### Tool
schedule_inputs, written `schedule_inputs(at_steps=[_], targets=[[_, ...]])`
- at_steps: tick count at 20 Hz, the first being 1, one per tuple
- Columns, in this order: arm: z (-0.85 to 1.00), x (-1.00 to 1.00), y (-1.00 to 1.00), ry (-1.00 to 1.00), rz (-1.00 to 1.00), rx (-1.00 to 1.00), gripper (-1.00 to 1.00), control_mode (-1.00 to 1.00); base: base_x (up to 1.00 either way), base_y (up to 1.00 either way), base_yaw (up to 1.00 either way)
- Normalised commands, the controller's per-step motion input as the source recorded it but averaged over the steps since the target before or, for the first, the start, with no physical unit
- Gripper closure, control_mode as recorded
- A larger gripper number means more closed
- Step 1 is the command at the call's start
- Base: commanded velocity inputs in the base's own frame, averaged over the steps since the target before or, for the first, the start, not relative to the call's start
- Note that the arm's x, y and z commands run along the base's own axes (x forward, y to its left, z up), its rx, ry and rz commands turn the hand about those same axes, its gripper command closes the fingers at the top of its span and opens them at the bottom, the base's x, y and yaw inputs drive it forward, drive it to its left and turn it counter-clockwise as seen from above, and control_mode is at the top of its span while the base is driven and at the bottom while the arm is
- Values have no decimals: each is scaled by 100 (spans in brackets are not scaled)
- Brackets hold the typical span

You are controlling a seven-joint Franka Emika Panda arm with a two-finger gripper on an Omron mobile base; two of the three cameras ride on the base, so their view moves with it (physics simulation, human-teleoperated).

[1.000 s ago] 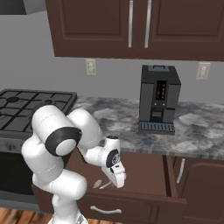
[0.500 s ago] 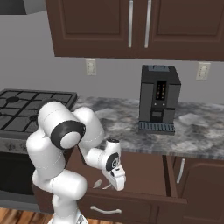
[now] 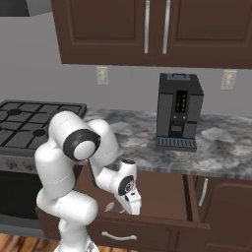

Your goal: Organize the utensils by type. Pick up the wooden spoons from the counter and place them in the open cabinet. Then pick up the metallic utensils from the counter and place them in the open drawer.

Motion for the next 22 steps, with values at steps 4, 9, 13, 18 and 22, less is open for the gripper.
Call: schedule_inputs(at_steps=[4, 9, 13, 18, 22], targets=[[-9, 0, 0, 0, 0, 1, -100, -100, 0, 0, 0], [-7, 0, -1, 0, 0, 1, -100, -100, 0, 0, 0], [-1, 0, -3, 0, 0, 1, -100, -100, 0, 0, 0], [12, -3, -3, 0, 0, 3, -100, -100, 0, 0, 0], [45, -14, 0, 0, 0, 7, -100, -100, 0, 0, 0]])
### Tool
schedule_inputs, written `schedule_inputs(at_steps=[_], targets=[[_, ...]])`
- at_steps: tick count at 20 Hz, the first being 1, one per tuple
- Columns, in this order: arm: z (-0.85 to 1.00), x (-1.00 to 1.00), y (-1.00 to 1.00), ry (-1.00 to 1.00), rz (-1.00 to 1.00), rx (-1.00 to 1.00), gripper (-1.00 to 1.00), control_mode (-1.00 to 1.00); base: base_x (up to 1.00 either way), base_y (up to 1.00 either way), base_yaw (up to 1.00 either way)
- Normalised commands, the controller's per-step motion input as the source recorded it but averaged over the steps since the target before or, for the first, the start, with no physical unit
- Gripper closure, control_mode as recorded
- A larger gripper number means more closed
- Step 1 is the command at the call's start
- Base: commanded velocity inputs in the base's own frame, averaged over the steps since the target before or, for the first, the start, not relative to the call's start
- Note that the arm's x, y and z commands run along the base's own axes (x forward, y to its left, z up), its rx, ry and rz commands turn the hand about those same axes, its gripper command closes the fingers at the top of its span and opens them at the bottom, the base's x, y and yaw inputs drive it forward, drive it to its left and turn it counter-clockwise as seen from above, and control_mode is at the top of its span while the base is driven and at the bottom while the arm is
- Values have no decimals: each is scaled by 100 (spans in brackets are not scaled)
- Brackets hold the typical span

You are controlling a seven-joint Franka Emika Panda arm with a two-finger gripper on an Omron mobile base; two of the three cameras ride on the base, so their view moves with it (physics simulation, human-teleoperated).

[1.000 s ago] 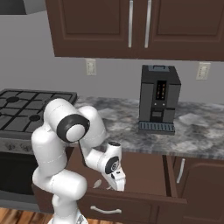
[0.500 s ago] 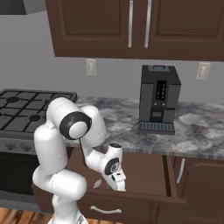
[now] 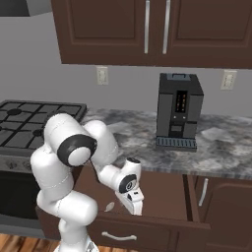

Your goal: Organize the utensils by type. Pick up the wooden spoons from the counter and place them in the open cabinet. Then pick up the metallic utensils from the counter and place them in the open drawer.

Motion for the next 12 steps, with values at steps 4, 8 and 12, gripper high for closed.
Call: schedule_inputs(at_steps=[4, 8, 12], targets=[[61, -11, 0, 0, 2, 6, -100, -100, 0, 0, 0], [72, -1, 0, 0, 2, 4, -100, -100, 0, 0, 0], [93, -13, 3, -3, 4, 1, -100, -100, 0, 0, 0]])
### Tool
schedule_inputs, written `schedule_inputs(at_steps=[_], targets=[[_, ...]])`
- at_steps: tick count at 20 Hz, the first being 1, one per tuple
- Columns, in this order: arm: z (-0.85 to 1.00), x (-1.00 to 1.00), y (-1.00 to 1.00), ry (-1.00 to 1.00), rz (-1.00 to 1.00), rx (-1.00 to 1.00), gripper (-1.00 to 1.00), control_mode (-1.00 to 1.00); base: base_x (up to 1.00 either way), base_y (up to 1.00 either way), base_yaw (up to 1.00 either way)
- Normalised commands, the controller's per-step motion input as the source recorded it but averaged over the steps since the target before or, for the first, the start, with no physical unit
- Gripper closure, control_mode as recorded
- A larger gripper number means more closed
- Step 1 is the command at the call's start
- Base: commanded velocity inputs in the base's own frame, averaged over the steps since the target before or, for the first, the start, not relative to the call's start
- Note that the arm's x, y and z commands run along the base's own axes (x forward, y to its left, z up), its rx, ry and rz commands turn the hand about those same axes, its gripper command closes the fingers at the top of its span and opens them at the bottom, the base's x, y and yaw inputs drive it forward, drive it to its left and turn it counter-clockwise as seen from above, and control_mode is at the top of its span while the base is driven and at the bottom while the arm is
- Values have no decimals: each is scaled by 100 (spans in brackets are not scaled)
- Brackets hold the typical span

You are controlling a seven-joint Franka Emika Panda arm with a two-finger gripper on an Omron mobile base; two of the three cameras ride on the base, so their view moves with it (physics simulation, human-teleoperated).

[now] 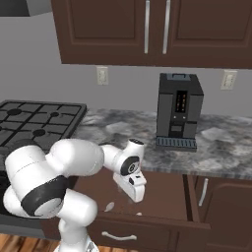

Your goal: Organize the utensils by type. Pick up the wooden spoons from the counter and place them in the open cabinet. Then pick up the metallic utensils from the counter and place them in the open drawer.

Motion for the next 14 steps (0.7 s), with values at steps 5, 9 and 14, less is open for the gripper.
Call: schedule_inputs(at_steps=[5, 9, 14], targets=[[72, -57, 38, -7, 5, 0, -100, -100, 0, 0, 0], [88, -72, 46, -23, 7, -8, -100, -100, 0, 0, 0], [98, -57, 21, -18, 13, -6, -100, -100, 0, 0, 0]])
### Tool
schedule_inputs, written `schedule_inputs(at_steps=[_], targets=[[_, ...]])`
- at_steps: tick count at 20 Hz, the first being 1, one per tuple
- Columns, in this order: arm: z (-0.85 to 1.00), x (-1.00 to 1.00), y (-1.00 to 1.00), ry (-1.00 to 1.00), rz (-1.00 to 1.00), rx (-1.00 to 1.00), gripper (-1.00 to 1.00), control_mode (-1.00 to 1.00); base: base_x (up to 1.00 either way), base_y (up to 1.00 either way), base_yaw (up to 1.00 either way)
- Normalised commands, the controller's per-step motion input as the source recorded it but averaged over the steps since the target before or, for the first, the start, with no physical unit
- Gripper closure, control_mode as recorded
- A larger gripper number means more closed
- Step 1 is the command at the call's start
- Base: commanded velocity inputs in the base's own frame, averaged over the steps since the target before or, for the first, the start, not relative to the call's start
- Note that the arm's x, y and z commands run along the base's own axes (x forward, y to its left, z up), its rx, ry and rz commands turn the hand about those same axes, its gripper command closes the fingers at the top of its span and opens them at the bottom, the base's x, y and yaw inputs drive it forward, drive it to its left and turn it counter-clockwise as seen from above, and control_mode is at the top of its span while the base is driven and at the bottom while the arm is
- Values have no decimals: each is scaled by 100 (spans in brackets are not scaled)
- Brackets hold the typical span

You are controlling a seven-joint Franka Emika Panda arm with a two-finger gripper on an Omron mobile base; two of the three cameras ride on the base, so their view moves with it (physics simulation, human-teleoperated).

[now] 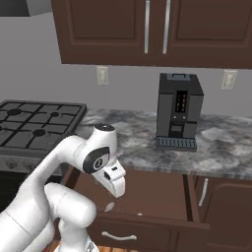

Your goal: Organize the utensils by type. Pick up the wooden spoons from the counter and place them in the open cabinet. Then pick up the metallic utensils from the counter and place them in the open drawer.

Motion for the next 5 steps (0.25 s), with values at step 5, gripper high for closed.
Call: schedule_inputs(at_steps=[5], targets=[[96, -50, 13, -11, 16, -3, -100, -100, 0, 0, 0]])
